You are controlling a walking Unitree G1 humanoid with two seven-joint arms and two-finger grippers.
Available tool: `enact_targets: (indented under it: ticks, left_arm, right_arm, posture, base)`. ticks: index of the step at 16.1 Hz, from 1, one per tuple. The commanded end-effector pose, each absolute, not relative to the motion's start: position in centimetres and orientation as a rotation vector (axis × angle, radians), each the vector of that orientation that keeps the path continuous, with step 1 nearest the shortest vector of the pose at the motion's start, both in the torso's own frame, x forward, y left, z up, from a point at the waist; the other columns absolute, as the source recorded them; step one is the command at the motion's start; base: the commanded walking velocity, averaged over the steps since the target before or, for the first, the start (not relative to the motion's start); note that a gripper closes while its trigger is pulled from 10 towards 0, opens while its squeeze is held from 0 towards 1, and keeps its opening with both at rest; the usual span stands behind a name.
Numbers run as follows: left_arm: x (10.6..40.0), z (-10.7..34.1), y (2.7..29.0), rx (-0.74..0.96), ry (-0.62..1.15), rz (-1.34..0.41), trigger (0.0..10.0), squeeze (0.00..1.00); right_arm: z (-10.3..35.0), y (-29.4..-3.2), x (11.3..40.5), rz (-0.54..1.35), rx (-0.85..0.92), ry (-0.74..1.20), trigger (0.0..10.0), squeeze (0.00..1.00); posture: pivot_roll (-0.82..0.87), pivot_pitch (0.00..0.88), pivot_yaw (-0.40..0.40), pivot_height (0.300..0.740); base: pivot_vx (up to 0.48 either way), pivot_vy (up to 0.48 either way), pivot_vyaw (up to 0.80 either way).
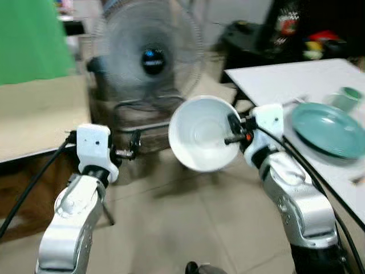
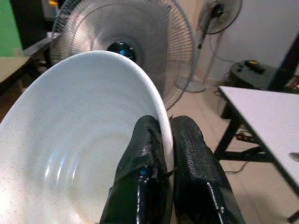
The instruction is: Setting the table
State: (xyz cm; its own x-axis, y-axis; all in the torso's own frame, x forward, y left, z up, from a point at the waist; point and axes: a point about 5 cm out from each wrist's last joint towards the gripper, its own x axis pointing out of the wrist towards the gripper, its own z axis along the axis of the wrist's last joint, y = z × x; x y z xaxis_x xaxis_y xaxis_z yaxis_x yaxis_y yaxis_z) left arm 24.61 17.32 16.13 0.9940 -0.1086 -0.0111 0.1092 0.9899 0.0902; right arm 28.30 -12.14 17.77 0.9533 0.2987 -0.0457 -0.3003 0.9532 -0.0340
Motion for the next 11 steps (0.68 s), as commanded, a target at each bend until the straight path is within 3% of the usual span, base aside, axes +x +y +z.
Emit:
enact_targets:
  ticks: [1,11]
  left_arm:
    - [24.5,16.3,17.1,0.102,0.001,-0.114,10.0,0.00]
    - [25.7,17.0,16.7,0.104,-0.026,-0.140,10.0,0.00]
  right_arm:
    - [18.0,-12.3,28.5,0.303,-0.034,0.034,10.0,0.00]
    - [17.9,-12.9,28.1,0.244,-0.023,0.033,10.0,0.00]
  posture:
    - [0.08,0.000,-0.082,0.740]
    - [0.05,0.000,-0.024,0.740]
  base:
    - [0.000,0.000,-0.80]
    - [0.000,0.000,-0.80]
